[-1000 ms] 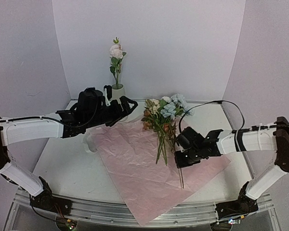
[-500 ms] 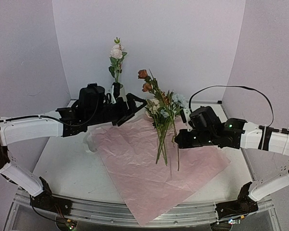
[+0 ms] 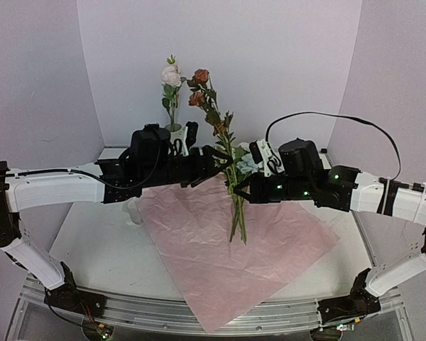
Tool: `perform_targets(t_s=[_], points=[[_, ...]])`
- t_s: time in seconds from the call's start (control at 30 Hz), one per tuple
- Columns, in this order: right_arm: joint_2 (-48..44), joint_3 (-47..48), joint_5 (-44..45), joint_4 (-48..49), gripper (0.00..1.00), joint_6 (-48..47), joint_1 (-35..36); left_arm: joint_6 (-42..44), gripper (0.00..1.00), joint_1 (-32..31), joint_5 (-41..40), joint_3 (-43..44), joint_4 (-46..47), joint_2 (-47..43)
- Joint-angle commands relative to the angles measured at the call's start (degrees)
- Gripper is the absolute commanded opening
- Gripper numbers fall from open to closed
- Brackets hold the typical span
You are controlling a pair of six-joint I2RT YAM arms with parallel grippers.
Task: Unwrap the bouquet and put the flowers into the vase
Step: Pick up the fake flower from the wrapping paper.
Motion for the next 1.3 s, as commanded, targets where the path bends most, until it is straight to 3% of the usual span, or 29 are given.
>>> perform_targets(t_s=[0.0, 0.57, 1.03, 1.27], points=[[0.3, 2.16, -7.58, 6.35, 0.0, 0.01, 0.35, 2.18, 0.69, 0.13, 0.1, 3.63, 1.71, 0.3], [-1.19, -0.77, -14.53, 11.22, 0.0, -1.47, 0.32, 6.27, 0.47, 0.13, -5.19, 3.42, 1.84, -2.3], [-1.63, -2.46, -14.57, 12.21, 0.0, -1.59, 0.31, 6.44, 0.45, 0.09, -6.87, 2.6, 1.83, -4.17], [-1.65, -2.49, -14.7, 12.39, 0.0, -1.73, 0.31, 6.54, 0.35, 0.13, -9.06, 1.91, 1.88, -4.69]])
